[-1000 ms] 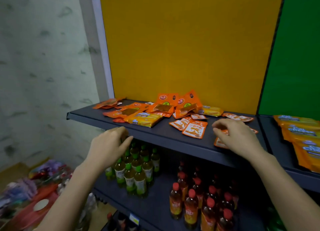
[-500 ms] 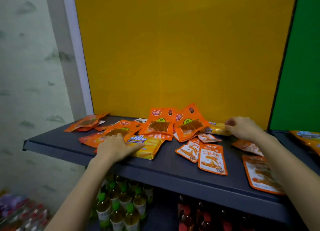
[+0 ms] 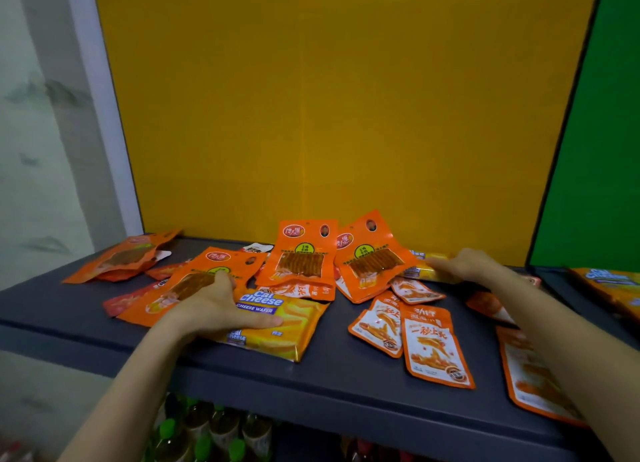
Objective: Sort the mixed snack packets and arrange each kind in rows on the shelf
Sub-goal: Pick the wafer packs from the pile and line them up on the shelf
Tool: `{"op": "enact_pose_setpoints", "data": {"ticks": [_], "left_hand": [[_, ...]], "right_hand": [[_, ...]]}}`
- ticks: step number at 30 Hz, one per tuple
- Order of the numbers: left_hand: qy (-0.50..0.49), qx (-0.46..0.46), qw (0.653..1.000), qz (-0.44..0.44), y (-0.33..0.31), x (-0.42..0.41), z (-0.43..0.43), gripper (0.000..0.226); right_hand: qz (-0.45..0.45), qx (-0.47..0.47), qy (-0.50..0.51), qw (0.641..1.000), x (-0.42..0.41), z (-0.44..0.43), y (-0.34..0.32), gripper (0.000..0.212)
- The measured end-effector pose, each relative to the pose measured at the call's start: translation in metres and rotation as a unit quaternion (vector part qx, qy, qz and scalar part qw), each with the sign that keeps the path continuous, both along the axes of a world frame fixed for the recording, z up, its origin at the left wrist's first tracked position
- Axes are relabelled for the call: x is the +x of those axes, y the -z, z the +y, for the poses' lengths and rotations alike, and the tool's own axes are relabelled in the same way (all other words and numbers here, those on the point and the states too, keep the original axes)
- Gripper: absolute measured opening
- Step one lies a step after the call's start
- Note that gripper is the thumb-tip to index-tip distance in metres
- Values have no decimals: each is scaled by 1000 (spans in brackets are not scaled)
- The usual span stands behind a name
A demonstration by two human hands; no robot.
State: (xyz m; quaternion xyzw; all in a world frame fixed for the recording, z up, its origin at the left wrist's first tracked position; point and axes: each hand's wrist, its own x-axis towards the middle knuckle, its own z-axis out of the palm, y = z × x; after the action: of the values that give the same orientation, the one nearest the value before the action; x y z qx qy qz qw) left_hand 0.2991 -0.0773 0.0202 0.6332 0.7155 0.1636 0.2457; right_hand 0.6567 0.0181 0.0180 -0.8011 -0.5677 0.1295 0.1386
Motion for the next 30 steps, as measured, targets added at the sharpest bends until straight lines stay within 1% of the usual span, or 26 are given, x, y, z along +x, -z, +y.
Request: {"op": "enact_pose_setpoints", "data": {"ticks": [3,6,9,12,13,15,17,18,19,20,21,23,24,26,28,30], "left_hand": [[8,5,999,-38,2,-2,0,94],[8,17,994,-112,1,-2,0,88],[3,46,978,-201,1,-3,0,80],[2,40,951,-306,4,-8,-1,71],[10,35,944,-329,5,-10,-1,69],[20,24,929,-369,7,-12,-1,56],[31,16,915,-402,7,-11,-1,36],[34,17,909,-416,7,-11,-2,31],[39,23,901,-431,7,-10,-1,33],[43,28,894,-446,6,-9,0,35],[40,37,886,-461,6,-7,2,33],[27,53,871,-487,3,-1,6,24],[23,58,868,-492,2,2,7,21],[30,69,863,-500,-2,10,12,16],[53,69,846,-526,-7,20,16,14],[79,60,832,-546,-11,34,20,10]], "right_hand": [[39,-10,21,999,-7,8,0,78],[129,-7,43,991,-11,13,-1,81],[200,-1,56,978,-14,14,-8,82],[228,-7,63,972,-13,15,-9,83],[238,-3,67,969,-13,13,-8,84],[280,30,74,957,-10,14,-7,77],[329,72,87,938,-8,10,-11,55],[353,92,94,926,-6,8,-14,51],[364,111,96,920,-1,8,-15,51],[360,133,99,918,5,5,-16,55],[340,153,104,922,11,1,-17,61],[268,200,125,934,33,-2,-13,66],[240,222,140,935,40,-11,-14,69],[226,272,177,919,37,-43,-29,75],[244,314,202,895,43,-70,-38,64],[282,352,215,866,57,-96,-40,58]]}}
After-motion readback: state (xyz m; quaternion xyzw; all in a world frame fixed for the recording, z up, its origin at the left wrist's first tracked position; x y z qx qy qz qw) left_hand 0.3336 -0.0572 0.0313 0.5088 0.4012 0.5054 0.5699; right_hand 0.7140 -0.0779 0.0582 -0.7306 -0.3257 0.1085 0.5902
